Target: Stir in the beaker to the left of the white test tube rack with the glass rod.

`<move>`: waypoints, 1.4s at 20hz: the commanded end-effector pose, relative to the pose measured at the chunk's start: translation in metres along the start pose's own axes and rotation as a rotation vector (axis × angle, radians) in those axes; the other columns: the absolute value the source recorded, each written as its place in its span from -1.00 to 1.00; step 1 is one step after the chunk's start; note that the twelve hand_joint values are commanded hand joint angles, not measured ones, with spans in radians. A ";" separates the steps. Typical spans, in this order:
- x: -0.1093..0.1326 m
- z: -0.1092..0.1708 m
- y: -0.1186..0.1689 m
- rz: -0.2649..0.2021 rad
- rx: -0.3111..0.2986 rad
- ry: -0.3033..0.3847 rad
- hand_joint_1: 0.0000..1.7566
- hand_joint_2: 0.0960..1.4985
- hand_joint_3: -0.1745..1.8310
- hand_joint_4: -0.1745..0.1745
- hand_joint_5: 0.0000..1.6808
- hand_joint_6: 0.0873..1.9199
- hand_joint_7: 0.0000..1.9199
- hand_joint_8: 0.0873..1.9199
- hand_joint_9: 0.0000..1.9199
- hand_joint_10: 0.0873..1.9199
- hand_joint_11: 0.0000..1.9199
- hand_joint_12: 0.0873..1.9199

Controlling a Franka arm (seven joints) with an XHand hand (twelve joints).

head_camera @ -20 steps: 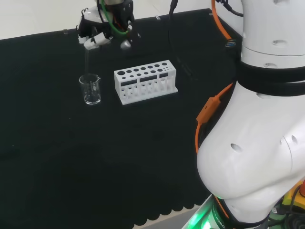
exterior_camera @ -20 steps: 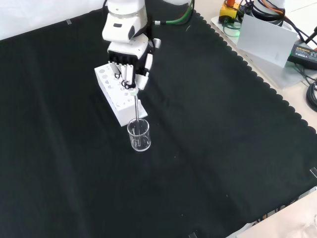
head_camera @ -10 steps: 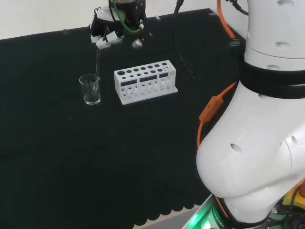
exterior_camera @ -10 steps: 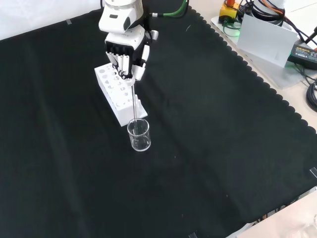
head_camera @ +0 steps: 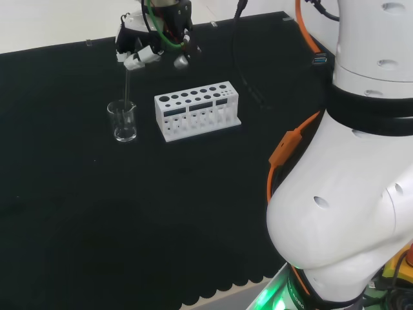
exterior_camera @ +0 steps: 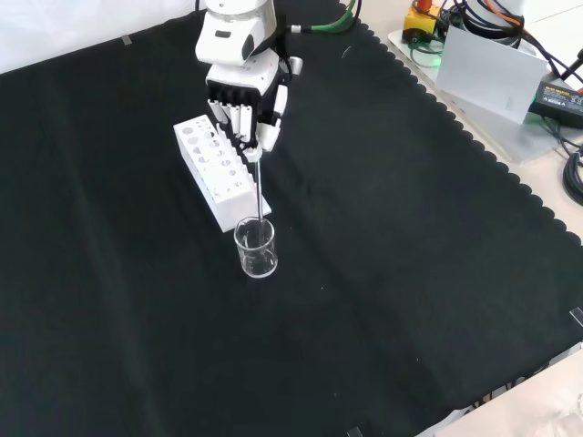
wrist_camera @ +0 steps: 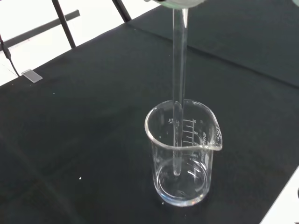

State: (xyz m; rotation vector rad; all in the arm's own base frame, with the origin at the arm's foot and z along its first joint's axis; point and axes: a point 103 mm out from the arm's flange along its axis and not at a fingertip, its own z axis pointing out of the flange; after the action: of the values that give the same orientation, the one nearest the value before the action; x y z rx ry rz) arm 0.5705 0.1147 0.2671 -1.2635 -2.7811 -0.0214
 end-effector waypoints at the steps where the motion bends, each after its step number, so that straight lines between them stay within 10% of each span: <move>1: -0.003 0.005 0.027 -0.017 0.006 0.016 0.49 0.38 -1.00 -1.00 0.50 -0.49 0.36 -0.47 0.95 -0.59 0.78 -0.29; 12: -0.028 0.002 0.006 0.007 0.035 0.014 0.49 0.38 -1.00 -1.00 0.50 -0.49 0.36 -0.48 0.95 -0.59 0.78 -0.29; 28: 0.026 0.019 0.034 -0.039 0.059 0.033 0.49 0.38 -1.00 -1.00 0.50 -0.49 0.36 -0.48 0.95 -0.59 0.78 -0.28</move>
State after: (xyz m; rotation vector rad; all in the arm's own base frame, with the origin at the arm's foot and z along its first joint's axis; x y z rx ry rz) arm 0.5691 0.1294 0.2500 -1.2215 -2.7406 0.0406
